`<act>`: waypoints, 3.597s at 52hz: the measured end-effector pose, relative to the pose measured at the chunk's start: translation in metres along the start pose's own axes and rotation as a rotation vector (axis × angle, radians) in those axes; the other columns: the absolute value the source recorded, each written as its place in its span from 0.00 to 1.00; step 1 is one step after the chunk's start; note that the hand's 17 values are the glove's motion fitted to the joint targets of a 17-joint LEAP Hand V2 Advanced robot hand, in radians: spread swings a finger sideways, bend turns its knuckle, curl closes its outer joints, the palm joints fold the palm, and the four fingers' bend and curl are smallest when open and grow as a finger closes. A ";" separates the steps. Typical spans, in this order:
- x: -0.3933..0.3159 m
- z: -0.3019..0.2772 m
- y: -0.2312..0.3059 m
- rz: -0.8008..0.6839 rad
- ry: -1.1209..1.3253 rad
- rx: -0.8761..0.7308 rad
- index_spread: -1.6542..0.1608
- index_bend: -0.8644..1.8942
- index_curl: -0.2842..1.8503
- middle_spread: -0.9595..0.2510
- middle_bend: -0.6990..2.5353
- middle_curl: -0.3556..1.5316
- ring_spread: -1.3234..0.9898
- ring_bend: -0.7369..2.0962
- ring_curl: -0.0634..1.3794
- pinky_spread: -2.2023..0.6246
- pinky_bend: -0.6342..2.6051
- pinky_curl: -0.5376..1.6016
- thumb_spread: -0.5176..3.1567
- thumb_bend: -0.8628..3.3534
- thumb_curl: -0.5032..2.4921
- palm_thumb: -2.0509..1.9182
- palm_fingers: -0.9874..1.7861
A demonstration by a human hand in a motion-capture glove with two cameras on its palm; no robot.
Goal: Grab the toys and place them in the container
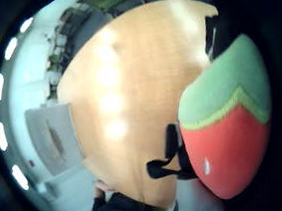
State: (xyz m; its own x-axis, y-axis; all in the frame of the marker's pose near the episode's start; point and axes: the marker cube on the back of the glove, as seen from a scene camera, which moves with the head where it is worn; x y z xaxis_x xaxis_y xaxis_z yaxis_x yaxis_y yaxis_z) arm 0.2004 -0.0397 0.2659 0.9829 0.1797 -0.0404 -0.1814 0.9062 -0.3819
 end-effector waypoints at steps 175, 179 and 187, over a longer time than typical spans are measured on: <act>0.124 -0.161 0.111 -0.013 -0.050 0.296 0.68 0.37 0.38 0.65 0.32 0.44 0.43 0.47 0.22 0.74 0.46 0.40 0.40 0.18 0.23 0.49 0.42; 0.145 -0.141 0.105 0.000 -0.068 0.269 0.69 0.38 0.37 0.65 0.32 0.44 0.43 0.47 0.22 0.74 0.46 0.40 0.40 0.18 0.23 0.49 0.42; 0.180 -0.092 0.082 0.017 -0.090 0.228 0.69 0.37 0.36 0.65 0.32 0.44 0.44 0.46 0.21 0.75 0.45 0.40 0.40 0.18 0.23 0.49 0.41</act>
State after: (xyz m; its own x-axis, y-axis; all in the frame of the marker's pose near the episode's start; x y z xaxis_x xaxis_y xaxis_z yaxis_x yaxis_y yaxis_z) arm 0.3658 0.0321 0.1425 0.9748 0.2194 0.0414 -0.2100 0.9640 -0.1633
